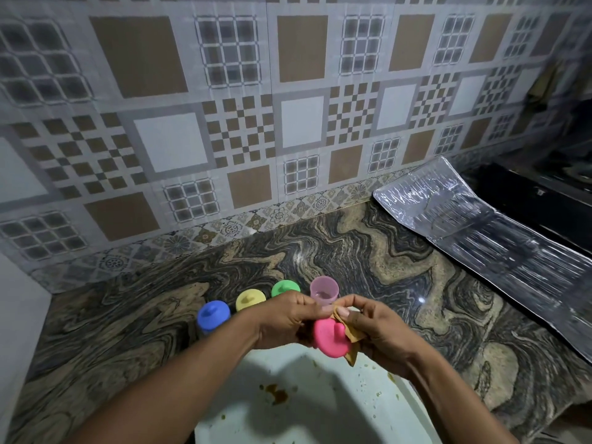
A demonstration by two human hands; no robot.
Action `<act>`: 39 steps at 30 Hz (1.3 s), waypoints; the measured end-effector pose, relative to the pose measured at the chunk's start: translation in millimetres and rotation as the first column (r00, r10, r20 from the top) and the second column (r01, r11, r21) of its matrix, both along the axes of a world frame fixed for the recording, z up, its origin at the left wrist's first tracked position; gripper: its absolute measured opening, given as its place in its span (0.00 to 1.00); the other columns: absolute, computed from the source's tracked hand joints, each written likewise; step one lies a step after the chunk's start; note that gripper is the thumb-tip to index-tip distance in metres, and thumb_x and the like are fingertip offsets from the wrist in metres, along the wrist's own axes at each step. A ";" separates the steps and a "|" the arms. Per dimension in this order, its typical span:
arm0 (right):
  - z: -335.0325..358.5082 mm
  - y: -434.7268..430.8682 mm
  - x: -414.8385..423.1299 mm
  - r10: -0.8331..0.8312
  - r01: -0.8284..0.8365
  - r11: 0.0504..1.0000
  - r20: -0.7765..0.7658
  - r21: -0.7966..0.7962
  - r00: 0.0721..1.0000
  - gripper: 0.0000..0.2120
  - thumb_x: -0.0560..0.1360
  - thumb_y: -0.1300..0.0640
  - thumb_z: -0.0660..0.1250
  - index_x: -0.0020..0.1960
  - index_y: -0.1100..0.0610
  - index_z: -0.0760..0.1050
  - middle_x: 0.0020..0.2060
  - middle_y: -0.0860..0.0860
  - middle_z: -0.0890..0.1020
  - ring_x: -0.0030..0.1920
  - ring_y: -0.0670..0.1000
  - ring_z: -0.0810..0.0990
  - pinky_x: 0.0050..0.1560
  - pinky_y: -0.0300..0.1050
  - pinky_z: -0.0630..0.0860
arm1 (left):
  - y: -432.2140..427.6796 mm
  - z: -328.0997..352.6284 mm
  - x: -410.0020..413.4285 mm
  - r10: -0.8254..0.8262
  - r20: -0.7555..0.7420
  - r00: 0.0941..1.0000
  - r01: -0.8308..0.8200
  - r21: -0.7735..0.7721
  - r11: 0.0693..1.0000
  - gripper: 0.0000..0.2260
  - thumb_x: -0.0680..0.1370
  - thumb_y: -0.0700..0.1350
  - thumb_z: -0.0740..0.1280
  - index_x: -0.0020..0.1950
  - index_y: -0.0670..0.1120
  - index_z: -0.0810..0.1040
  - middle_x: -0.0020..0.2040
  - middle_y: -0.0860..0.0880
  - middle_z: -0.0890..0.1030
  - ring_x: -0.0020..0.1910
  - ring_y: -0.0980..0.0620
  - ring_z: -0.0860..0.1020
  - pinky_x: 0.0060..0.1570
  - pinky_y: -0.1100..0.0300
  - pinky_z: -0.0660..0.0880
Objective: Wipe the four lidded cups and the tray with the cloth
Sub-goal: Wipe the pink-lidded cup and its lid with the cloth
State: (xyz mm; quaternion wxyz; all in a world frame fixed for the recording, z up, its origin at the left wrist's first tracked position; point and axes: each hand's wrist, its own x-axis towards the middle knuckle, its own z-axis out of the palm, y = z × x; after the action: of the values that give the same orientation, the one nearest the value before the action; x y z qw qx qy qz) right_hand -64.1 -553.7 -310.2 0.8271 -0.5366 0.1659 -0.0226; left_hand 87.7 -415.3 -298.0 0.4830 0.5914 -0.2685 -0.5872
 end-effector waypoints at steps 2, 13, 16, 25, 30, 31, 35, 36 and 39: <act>3.6 -0.8 1.4 -0.053 0.053 0.999 0.023 0.003 0.998 0.14 0.77 0.60 0.69 0.57 0.68 0.74 0.37 0.61 0.79 0.30 0.55 0.78 0.24 0.46 0.78 | -2.4 -2.5 -1.9 0.079 -0.053 0.995 -0.084 -0.097 0.992 0.18 0.74 0.52 0.73 0.53 0.38 0.82 0.49 0.39 0.81 0.48 0.44 0.80 0.52 0.51 0.79; 3.9 7.0 -3.0 -0.026 0.026 1.000 -0.034 -0.005 0.999 0.13 0.76 0.60 0.70 0.56 0.67 0.73 0.36 0.63 0.78 0.27 0.56 0.76 0.21 0.44 0.76 | 5.2 3.8 -5.7 0.001 -0.027 1.000 -0.001 0.020 1.000 0.16 0.77 0.56 0.70 0.46 0.44 0.84 0.41 0.41 0.82 0.39 0.46 0.79 0.35 0.59 0.78; 14.5 0.4 4.6 -0.073 0.074 0.996 0.006 -0.055 0.997 0.12 0.76 0.59 0.70 0.54 0.66 0.75 0.36 0.61 0.78 0.28 0.54 0.76 0.21 0.43 0.74 | -1.7 3.8 -4.2 0.071 -0.019 0.997 -0.073 -0.111 0.991 0.14 0.78 0.49 0.68 0.49 0.38 0.81 0.39 0.43 0.82 0.35 0.49 0.80 0.32 0.60 0.77; -4.1 20.0 0.2 -0.278 0.279 0.960 0.030 -0.018 0.960 0.16 0.76 0.59 0.68 0.56 0.70 0.71 0.35 0.66 0.79 0.25 0.57 0.74 0.23 0.44 0.73 | -2.6 -0.6 -14.0 0.231 -0.102 0.967 -0.236 -0.032 0.971 0.22 0.78 0.60 0.64 0.39 0.44 0.85 0.35 0.43 0.82 0.34 0.47 0.80 0.33 0.58 0.77; 9.8 12.7 10.8 -0.076 0.082 0.985 0.041 -0.152 0.996 0.17 0.76 0.58 0.69 0.55 0.71 0.71 0.35 0.61 0.79 0.28 0.56 0.75 0.24 0.45 0.75 | -22.0 8.0 -14.1 0.333 0.111 0.936 -0.343 0.085 0.936 0.24 0.79 0.62 0.65 0.38 0.44 0.82 0.33 0.47 0.82 0.33 0.51 0.79 0.41 0.59 0.77; 10.3 13.5 14.1 -0.117 0.124 0.979 0.057 -0.160 0.992 0.18 0.76 0.57 0.69 0.55 0.71 0.71 0.34 0.61 0.79 0.28 0.56 0.74 0.25 0.45 0.74 | -27.3 5.9 -14.9 0.426 0.192 0.884 -0.442 0.050 0.896 0.21 0.79 0.60 0.66 0.38 0.43 0.81 0.35 0.46 0.81 0.34 0.50 0.78 0.42 0.56 0.74; -2.3 32.7 24.9 -0.413 0.428 0.893 0.122 -0.139 0.902 0.14 0.76 0.56 0.68 0.53 0.67 0.74 0.31 0.60 0.77 0.26 0.55 0.72 0.25 0.45 0.71 | -40.1 -2.0 -22.7 0.763 0.400 0.507 -0.817 -0.058 0.573 0.21 0.82 0.56 0.63 0.34 0.44 0.73 0.36 0.45 0.79 0.40 0.44 0.78 0.42 0.53 0.72; -8.1 38.8 27.0 -0.472 0.483 0.866 0.110 -0.128 0.875 0.12 0.78 0.57 0.67 0.53 0.67 0.74 0.31 0.59 0.78 0.26 0.54 0.72 0.25 0.45 0.70 | -41.3 -4.0 -25.5 0.798 0.405 0.445 -0.863 -0.043 0.503 0.22 0.82 0.56 0.62 0.33 0.44 0.73 0.39 0.42 0.80 0.43 0.42 0.79 0.45 0.51 0.74; -15.5 40.5 26.0 -0.488 0.485 0.864 0.009 -0.132 0.873 0.09 0.80 0.59 0.66 0.53 0.65 0.73 0.30 0.59 0.79 0.24 0.55 0.73 0.25 0.45 0.71 | -36.2 -11.9 -28.2 0.797 0.217 0.564 -0.825 0.099 0.557 0.22 0.80 0.61 0.63 0.38 0.44 0.77 0.42 0.40 0.84 0.41 0.42 0.82 0.47 0.45 0.81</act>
State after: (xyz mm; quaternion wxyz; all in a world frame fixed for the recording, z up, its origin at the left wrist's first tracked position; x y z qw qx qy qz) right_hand -38.2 -513.2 -325.7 0.7558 -0.5305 0.3040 -0.2345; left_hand 59.4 -451.4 -309.9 0.6194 0.7330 0.0569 -0.2754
